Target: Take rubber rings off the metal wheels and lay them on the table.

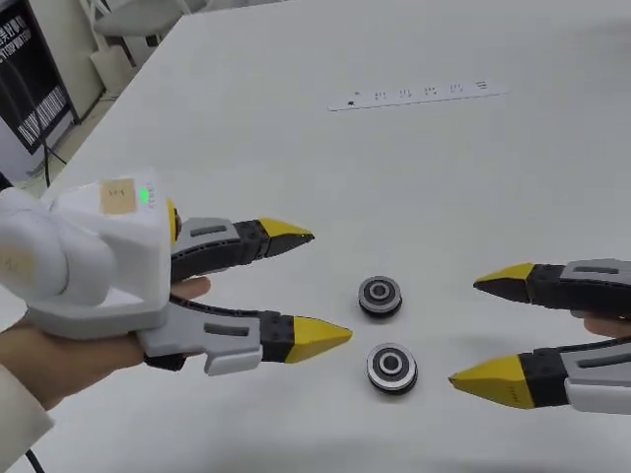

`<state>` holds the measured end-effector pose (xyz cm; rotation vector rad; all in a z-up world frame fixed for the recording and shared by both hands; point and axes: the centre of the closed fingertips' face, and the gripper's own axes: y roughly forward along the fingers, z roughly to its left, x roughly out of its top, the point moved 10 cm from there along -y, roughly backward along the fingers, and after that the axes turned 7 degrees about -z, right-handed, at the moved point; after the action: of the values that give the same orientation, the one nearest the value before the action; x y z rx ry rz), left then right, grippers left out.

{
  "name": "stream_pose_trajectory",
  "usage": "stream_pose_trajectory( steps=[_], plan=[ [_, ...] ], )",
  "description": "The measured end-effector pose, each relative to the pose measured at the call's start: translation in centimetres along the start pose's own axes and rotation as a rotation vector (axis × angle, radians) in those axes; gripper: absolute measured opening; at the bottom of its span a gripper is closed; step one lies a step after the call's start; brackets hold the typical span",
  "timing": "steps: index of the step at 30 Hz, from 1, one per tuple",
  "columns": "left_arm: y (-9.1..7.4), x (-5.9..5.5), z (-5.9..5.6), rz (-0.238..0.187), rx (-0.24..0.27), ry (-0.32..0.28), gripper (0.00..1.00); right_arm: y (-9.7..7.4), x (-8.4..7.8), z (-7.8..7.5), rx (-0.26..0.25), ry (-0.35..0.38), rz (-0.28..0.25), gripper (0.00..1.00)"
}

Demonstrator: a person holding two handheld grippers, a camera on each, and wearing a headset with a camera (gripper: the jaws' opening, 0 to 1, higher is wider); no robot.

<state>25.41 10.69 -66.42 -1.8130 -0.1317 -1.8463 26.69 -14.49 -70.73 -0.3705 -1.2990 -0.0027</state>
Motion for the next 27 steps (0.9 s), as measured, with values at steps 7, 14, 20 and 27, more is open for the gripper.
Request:
stream_pose_trajectory(
  steps=[7, 14, 20, 27],
  plan=[
    [0.8, -1.2, 0.0, 0.012, -0.016, -0.006, 0.49, 0.6, -0.7, -0.2, 0.015, -0.014, 0.017, 0.57],
    [1.3, -2.2, -0.2, 0.030, -0.018, -0.014, 0.43, 1.0, -1.2, -0.3, 0.027, -0.036, 0.032, 0.49],
    [2.0, -3.0, -0.6, 0.045, -0.036, -0.021, 0.37, 1.7, -1.9, -0.2, 0.049, -0.054, 0.053, 0.43],
    [3.0, -3.6, -1.5, 0.053, -0.074, -0.026, 0.32, 3.0, -2.3, 0.3, 0.095, -0.074, 0.071, 0.37]
  ],
)
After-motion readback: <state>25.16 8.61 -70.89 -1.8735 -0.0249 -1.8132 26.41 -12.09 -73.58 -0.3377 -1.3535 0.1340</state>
